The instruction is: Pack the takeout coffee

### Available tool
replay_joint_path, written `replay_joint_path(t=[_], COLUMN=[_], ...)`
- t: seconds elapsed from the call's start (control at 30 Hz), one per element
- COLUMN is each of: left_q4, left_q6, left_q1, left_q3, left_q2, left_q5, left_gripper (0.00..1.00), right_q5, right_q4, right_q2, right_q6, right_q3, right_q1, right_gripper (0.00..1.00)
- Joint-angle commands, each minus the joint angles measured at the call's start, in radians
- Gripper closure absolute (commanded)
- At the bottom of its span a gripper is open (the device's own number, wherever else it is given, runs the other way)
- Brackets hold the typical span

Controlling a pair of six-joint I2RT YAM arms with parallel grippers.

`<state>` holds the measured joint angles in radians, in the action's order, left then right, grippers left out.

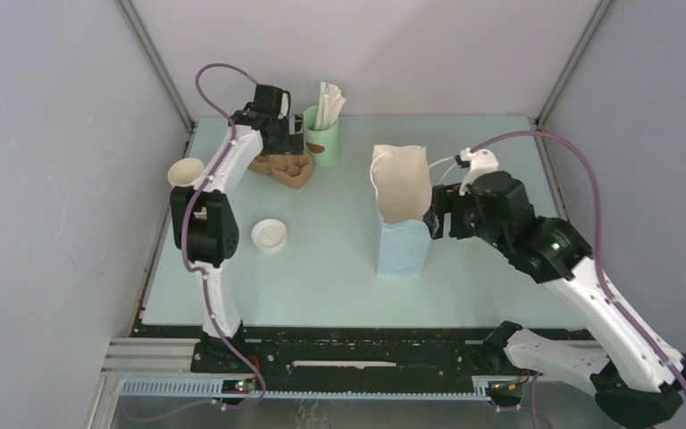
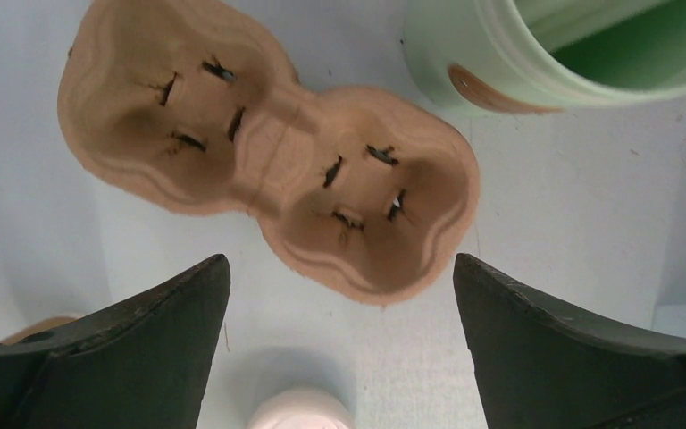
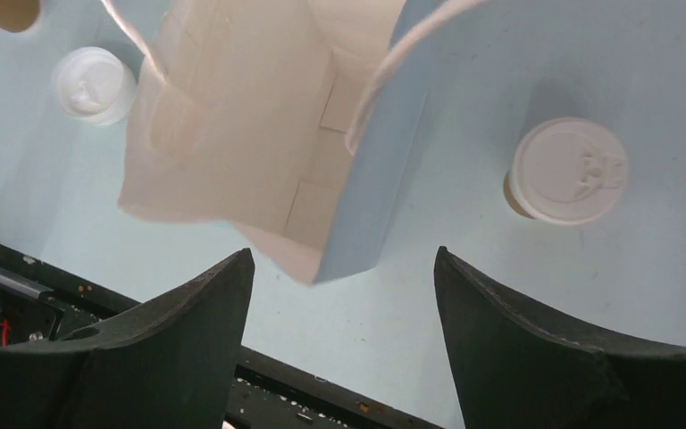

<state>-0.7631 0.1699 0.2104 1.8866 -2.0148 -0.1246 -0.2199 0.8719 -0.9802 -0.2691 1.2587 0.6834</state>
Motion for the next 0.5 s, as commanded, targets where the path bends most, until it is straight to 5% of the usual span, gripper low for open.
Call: replay_joint_path(t=[0.0, 0.2, 0.47], left_q4=[-0.009, -0.040, -0.041], left_q6=[-0.049, -0.093, -0.093], left_q1=[-0.055, -0.066, -0.086], left_q3=[0.123, 0.256, 0.256], left_q2=[-0.073, -0.201, -0.236], left_q5=[0.044, 0.041, 0.019], left_gripper=[0.01, 0.14, 0.26], right_q5=[-0.016, -0.071, -0.090], right_q4=[0.032, 0.003, -0.027], right_q2=[0.112, 0.204, 0.251], right_q6=[0.067, 0.120, 0.144], right_q3=[0.050, 0.032, -0.018], right_q1=[0.004, 0.002, -0.008], right_gripper=[0.16, 0.15, 0.15])
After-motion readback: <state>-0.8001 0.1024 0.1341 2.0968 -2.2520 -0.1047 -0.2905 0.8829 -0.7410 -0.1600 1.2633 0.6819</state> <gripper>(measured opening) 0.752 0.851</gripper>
